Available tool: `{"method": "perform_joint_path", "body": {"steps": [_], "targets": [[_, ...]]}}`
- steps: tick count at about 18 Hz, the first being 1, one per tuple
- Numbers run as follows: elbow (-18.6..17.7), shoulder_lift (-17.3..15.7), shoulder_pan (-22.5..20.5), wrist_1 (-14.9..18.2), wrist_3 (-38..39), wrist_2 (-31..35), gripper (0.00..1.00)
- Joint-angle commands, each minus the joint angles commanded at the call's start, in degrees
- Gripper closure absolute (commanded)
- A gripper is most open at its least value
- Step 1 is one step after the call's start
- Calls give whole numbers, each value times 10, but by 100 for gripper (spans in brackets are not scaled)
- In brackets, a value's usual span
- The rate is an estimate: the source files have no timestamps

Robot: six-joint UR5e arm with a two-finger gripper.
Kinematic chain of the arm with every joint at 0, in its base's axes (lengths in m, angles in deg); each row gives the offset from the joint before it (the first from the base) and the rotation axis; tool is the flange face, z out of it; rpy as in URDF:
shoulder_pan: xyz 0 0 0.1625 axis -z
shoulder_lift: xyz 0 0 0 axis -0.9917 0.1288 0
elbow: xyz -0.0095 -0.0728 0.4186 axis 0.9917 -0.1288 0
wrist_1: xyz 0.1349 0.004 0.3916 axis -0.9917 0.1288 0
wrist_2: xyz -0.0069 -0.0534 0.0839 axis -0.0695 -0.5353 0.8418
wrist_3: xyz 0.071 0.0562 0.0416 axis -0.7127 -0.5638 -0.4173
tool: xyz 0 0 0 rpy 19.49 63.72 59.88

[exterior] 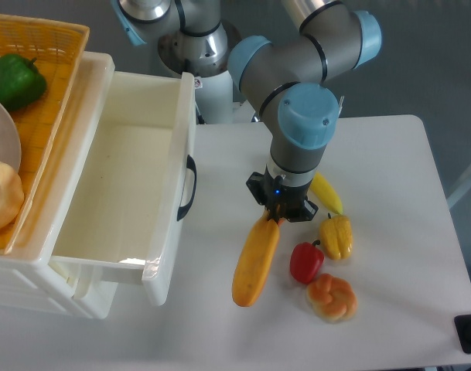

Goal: Place the long bread in the upper white drawer
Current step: 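Lower the gripper onto the end of the long yellow bread and close it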

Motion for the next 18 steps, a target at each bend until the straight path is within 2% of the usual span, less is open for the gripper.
{"method": "perform_joint_path", "body": {"steps": [3,6,18], "targets": [[2,0,2,-3,2,0,100],[18,0,-2,0,6,2,100],[21,-4,3,2,54,40,100]]}}
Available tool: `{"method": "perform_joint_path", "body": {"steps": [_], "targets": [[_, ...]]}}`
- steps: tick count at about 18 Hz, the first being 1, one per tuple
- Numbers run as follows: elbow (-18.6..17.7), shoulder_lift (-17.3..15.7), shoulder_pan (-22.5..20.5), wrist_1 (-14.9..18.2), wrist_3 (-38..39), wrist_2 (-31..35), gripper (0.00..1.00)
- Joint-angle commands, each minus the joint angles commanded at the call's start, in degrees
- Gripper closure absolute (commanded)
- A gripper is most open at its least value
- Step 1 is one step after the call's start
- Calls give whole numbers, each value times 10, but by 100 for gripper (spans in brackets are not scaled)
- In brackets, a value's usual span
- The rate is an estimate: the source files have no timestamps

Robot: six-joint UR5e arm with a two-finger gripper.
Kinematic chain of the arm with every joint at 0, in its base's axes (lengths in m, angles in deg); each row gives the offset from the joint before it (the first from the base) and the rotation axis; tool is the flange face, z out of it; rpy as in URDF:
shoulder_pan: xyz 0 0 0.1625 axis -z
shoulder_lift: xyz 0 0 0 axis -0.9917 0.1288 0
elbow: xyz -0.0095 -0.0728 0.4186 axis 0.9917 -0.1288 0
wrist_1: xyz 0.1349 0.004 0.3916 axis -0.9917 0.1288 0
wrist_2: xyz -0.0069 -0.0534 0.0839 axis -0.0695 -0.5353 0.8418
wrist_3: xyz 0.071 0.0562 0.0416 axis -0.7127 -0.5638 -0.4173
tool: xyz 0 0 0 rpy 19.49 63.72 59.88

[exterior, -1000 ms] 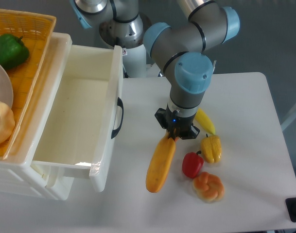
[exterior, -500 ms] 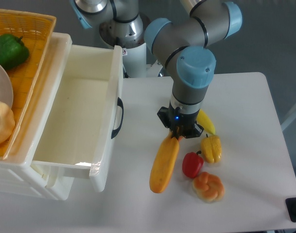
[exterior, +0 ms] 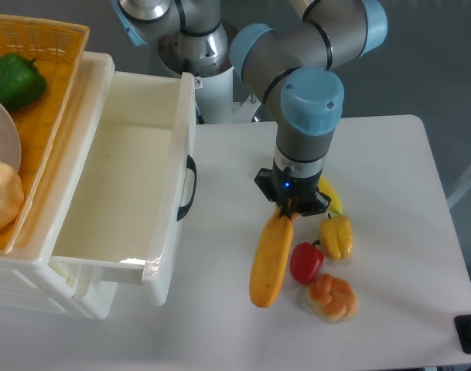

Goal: Place the long bread in the upper white drawer
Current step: 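Lower the gripper onto the end of the long yellow bread and close it, then lift the long bread and carry it over the open white drawer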

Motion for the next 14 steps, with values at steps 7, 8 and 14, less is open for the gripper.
{"method": "perform_joint_path", "body": {"steps": [7,8,14], "targets": [[-1,-43,-2,34,45,-1,100],[0,-53,-4,48,55,-2,100],[-1,-104,-10,119,116,-30,100]]}}
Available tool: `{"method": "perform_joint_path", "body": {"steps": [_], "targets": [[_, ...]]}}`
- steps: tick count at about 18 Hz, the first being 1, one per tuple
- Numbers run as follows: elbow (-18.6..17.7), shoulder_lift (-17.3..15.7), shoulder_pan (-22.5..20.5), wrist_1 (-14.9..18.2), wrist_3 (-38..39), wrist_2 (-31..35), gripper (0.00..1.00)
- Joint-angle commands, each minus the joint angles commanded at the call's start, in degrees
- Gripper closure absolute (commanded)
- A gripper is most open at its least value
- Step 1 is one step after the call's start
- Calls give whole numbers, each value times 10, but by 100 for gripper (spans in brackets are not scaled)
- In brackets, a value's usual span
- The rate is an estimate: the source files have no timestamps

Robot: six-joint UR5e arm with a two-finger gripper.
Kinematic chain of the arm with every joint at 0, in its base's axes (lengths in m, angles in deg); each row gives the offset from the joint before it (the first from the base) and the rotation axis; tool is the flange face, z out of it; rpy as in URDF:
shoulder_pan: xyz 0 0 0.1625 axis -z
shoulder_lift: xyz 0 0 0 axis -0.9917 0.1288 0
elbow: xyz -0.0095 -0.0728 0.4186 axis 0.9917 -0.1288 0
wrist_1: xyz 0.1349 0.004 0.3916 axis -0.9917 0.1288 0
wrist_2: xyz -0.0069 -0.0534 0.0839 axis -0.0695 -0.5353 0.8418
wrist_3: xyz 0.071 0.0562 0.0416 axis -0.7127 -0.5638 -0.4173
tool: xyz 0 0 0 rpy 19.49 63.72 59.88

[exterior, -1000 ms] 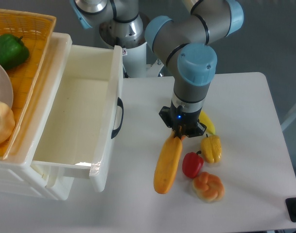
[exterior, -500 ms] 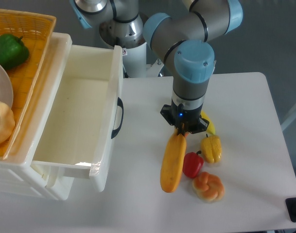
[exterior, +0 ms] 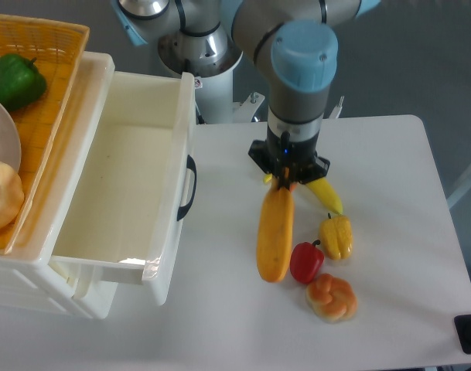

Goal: Place the long bread in the upper white drawer
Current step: 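Lift the long bread and carry it over the open white drawer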

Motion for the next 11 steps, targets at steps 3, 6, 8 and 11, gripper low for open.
{"method": "perform_joint_path", "body": {"steps": [3,6,8,11], "targets": [[-1,-24,4,19,47,-17,100],[-3,-44,12,47,70,-29,100],[-2,-54,14,54,79,-54,100],[-3,-71,13,57,92,-97,100]]}}
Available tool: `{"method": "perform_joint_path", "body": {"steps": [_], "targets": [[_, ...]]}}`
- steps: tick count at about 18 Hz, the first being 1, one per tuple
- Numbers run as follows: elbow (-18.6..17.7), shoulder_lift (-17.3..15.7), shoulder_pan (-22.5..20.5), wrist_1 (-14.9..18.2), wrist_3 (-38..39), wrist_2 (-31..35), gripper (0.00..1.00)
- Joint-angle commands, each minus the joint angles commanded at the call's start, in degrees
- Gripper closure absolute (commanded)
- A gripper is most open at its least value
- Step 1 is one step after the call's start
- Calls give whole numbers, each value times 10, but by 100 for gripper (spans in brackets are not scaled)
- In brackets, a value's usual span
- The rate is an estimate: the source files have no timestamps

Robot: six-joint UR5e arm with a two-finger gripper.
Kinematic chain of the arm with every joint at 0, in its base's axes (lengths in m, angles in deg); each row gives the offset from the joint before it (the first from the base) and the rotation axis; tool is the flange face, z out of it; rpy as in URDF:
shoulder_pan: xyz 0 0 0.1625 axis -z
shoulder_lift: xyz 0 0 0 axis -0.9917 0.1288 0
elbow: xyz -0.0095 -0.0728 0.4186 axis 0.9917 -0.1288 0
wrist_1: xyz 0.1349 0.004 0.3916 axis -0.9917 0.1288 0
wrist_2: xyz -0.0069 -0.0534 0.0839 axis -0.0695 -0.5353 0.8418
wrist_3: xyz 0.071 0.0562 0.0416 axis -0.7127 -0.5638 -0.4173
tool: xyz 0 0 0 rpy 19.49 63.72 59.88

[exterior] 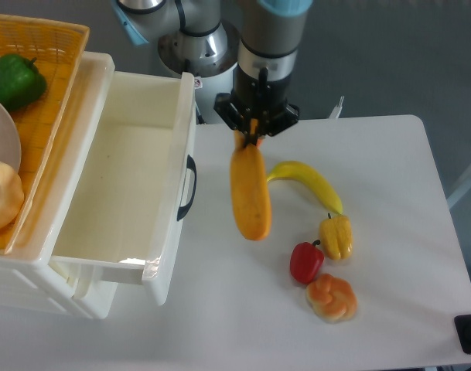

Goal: Place the long bread in the upper white drawer
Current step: 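Lift the long bread and carry it over the open white drawer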

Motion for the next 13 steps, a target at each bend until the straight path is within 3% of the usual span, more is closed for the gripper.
{"method": "perform_joint_path", "body": {"steps": [5,8,13], "targets": [[0,-10,34,3,5,-31,100],[2,-14,70,6,50,-40,100],[-3,-14,96,14,82,-40,100]]}}
